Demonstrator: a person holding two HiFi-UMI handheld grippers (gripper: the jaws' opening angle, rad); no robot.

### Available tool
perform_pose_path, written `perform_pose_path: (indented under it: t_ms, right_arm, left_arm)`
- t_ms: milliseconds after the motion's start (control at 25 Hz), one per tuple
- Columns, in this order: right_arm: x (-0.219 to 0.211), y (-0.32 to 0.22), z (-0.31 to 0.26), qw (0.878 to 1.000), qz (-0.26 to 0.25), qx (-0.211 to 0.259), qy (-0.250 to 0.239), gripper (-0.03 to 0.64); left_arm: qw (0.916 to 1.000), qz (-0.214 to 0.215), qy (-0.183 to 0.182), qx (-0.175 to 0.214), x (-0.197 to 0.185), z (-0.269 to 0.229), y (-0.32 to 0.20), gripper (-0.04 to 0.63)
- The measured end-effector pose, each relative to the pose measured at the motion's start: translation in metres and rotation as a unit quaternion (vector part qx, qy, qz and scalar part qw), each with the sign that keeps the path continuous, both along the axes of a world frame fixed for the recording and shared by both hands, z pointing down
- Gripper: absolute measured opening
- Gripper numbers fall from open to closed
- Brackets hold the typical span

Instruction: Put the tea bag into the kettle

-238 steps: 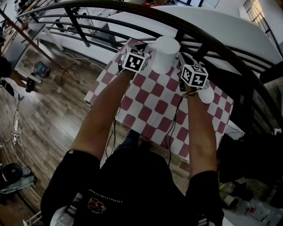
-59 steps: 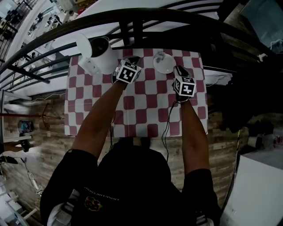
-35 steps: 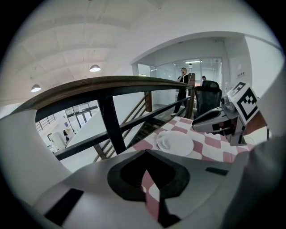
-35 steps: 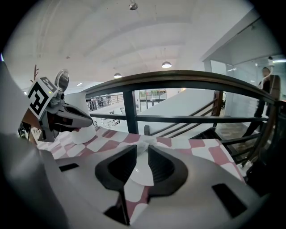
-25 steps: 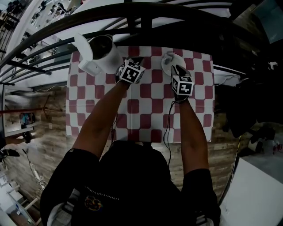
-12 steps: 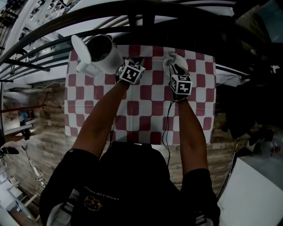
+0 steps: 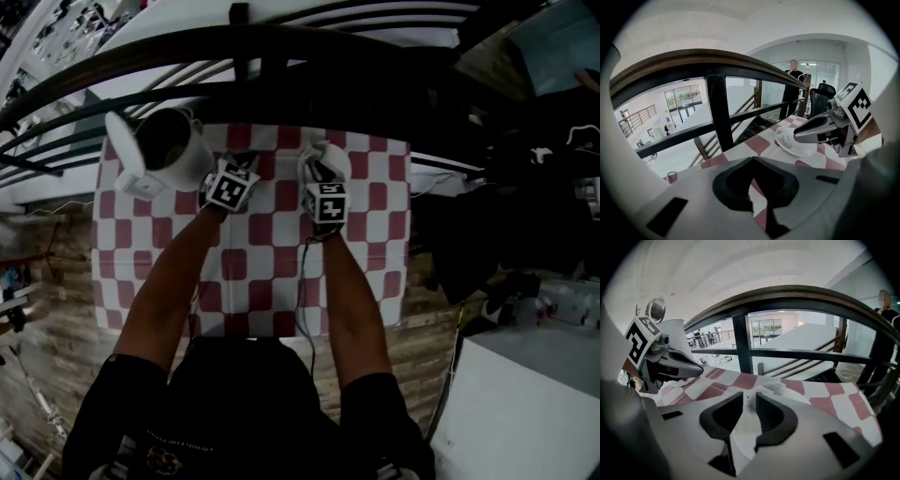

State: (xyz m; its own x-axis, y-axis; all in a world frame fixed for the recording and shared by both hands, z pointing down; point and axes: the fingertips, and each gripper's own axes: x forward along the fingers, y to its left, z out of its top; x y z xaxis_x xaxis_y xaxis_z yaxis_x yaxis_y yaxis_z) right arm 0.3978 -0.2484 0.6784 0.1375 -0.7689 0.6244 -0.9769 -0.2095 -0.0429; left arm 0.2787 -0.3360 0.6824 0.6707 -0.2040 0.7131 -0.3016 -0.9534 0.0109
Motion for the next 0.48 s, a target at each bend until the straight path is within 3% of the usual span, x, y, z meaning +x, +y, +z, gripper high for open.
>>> perform_pose_path:
  t_ms: [80, 160, 280, 480]
  right_arm:
    - [-0.035, -0.008, 0.013, 1.000, -0.010, -0.005, -0.022, 0.091]
    - [-0.061, -0.013, 0.019, 0.999, -0.022, -0.004, -0.038, 0.092]
    - [-0.044, -0.011, 0.010, 1.000, -0.019, -0.002, -0.021, 0.094]
    - [-0.034, -0.016, 0.013, 1.000, -0.017, -0.010, -0.009, 0.110]
  left_arm:
    - [0.9997, -0.006, -0.022, -0.001, -0.033, 0.007, -0.005, 0.000]
    - [0.9999, -0.011, -0.008, 0.003, -0.047, -0.002, -0.008, 0.000]
    - [0.9998, -0.010, 0.017, 0.000, -0.027, -0.011, -0.005, 0.000]
    - [0.9997, -0.011, 0.023, -0.005, -0.019, -0.006, -0.007, 0.000]
